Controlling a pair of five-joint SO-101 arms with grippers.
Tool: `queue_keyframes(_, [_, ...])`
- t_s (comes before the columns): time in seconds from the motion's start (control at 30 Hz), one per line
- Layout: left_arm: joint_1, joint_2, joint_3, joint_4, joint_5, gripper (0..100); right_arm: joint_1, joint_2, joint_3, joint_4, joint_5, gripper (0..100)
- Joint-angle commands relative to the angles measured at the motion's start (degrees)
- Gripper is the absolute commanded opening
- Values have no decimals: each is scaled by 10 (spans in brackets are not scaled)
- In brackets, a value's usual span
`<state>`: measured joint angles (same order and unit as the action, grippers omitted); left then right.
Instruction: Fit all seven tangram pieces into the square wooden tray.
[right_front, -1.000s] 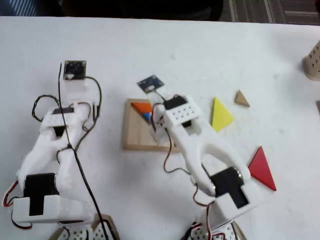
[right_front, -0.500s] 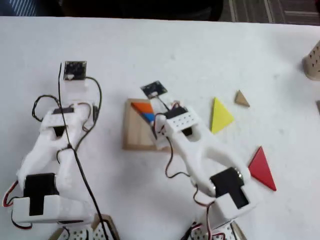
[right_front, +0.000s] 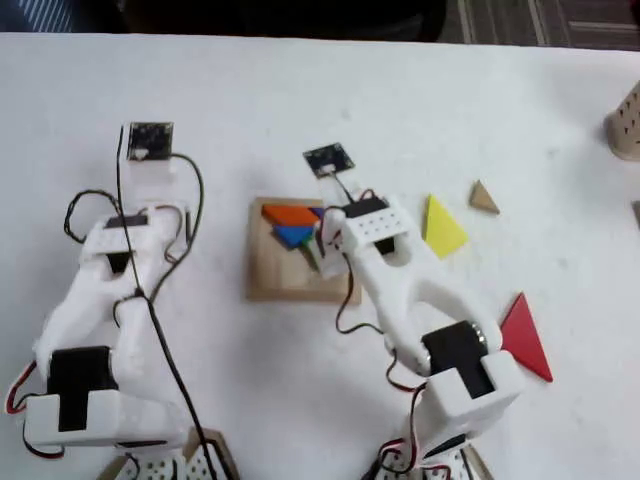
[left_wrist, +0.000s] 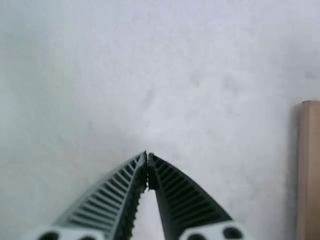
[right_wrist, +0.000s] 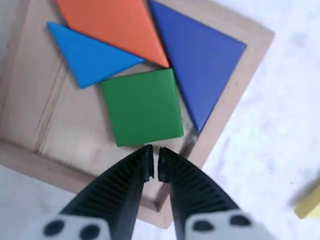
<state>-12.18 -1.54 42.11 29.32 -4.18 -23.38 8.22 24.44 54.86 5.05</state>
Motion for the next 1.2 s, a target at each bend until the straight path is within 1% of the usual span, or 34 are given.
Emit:
queue_keyframes(0.0, [7, -33, -8, 4, 5, 23, 4, -56, -25, 29, -5, 17])
queue_keyframes(0.1, [7, -33, -8, 3, 5, 23, 4, -79, -25, 42, -7, 17])
queue_keyframes(0.27, [7, -33, -8, 3, 5, 23, -2, -81, -25, 36, -8, 17])
queue_keyframes(0.43, [7, -33, -8, 3, 5, 23, -3, -65, -28, -27, -30, 17])
queue_keyframes(0.63, [7, -33, -8, 3, 5, 23, -60, -54, -26, -110, -32, 17])
queue_keyframes(0.73, [7, -33, -8, 3, 5, 23, -65, -31, -27, -138, -30, 17])
queue_keyframes(1.0, [7, -33, -8, 3, 4, 23, -42, -2, -28, -140, -27, 17])
queue_keyframes(1.17, [7, -33, -8, 2, 4, 23, -36, 1, -24, -124, -26, 17])
